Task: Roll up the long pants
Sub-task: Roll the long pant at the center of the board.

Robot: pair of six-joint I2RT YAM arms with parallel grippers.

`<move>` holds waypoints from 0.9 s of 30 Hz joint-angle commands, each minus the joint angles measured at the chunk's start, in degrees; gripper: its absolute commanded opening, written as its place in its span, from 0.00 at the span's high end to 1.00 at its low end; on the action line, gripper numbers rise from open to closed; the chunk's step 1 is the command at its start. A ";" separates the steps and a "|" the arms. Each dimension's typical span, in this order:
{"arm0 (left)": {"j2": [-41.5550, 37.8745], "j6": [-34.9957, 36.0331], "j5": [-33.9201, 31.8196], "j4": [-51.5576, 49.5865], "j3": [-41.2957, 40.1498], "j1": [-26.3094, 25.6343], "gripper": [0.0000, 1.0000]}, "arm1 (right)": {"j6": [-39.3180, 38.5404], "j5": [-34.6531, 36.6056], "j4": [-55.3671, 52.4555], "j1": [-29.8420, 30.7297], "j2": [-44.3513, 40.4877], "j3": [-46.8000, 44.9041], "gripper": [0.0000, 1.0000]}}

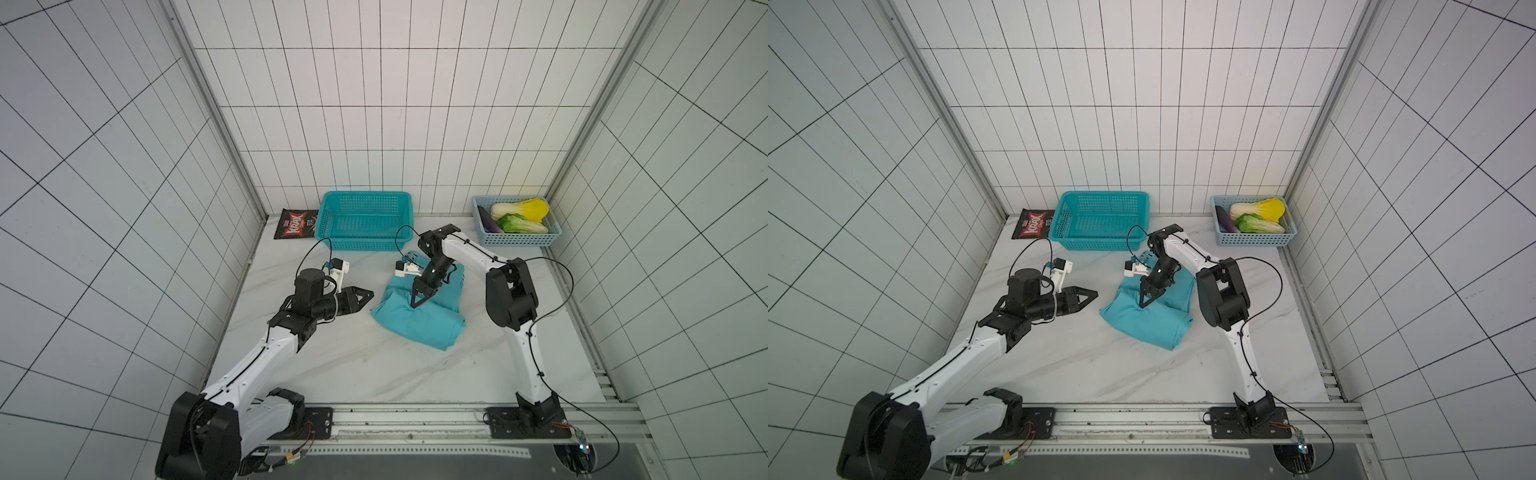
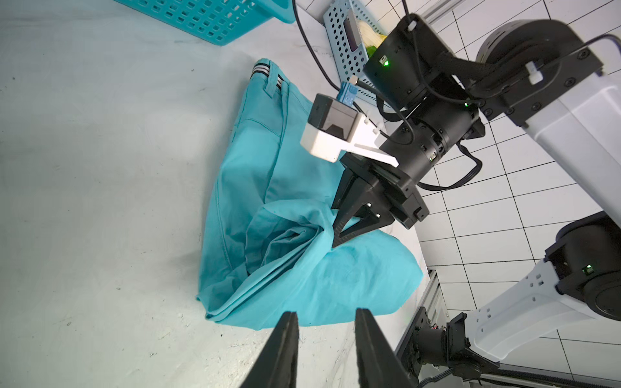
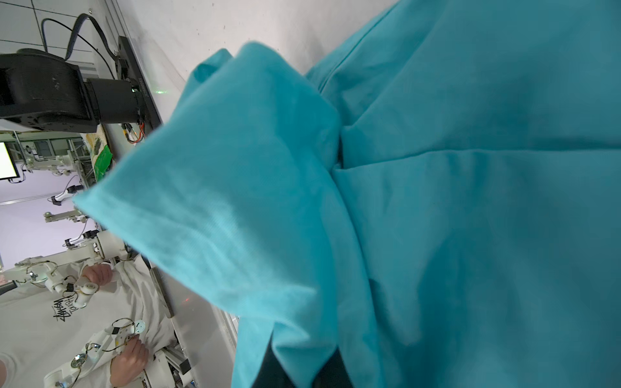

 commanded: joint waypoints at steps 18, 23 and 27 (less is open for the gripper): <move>14.58 3.82 -2.05 16.46 0.50 -12.35 0.70 | 1.63 3.52 14.51 1.29 0.44 -7.61 0.79; 24.26 4.08 -3.13 21.15 1.65 -11.74 0.74 | 1.52 2.26 15.04 1.25 -0.45 -8.42 0.75; 29.37 3.91 -5.28 22.09 2.98 -11.43 0.79 | 2.02 2.16 15.84 1.07 -1.04 -9.50 0.74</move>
